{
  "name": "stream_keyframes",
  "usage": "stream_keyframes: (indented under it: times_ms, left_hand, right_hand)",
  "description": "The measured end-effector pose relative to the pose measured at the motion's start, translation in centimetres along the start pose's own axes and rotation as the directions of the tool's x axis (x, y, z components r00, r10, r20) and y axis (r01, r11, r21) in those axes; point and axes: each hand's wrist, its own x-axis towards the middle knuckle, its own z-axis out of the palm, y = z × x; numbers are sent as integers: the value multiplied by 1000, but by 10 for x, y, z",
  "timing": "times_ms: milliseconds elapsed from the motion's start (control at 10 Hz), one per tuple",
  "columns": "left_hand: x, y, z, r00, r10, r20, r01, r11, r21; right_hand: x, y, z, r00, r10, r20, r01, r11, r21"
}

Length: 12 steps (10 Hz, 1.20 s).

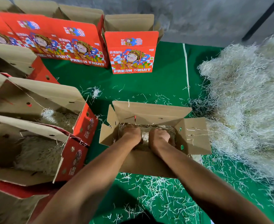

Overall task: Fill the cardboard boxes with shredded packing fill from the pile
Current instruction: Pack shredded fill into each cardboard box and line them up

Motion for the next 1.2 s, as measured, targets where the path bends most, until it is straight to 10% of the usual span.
stream_keyframes:
  times_ms: [300, 400, 600, 800, 900, 1200]
  left_hand:
    - [26, -17, 13, 963, -43, 267, 104, 971, -217]
    - [26, -15, 10, 965, -9, 263, 63, 978, -197]
    - [2, 13, -13, 987, 159, 29, -155, 883, 443]
    - [2, 30, 5, 943, 316, 106, -324, 943, 74]
    - [16, 23, 30, 958, 218, 185, -244, 962, 125]
    - [-4, 21, 2, 974, 82, 210, -70, 995, -67]
  right_hand:
    - [21, 17, 9, 980, -160, 118, 75, 849, 523]
    - [18, 16, -2, 957, -225, 180, 130, 894, 428]
    - [7, 18, -12, 995, -100, 4, 98, 978, 187]
    - [2, 12, -14, 996, 8, -90, -7, 1000, 11]
    - [5, 23, 3, 974, -179, 137, 128, 939, 318]
    - [12, 32, -4, 971, -177, 164, 92, 899, 427]
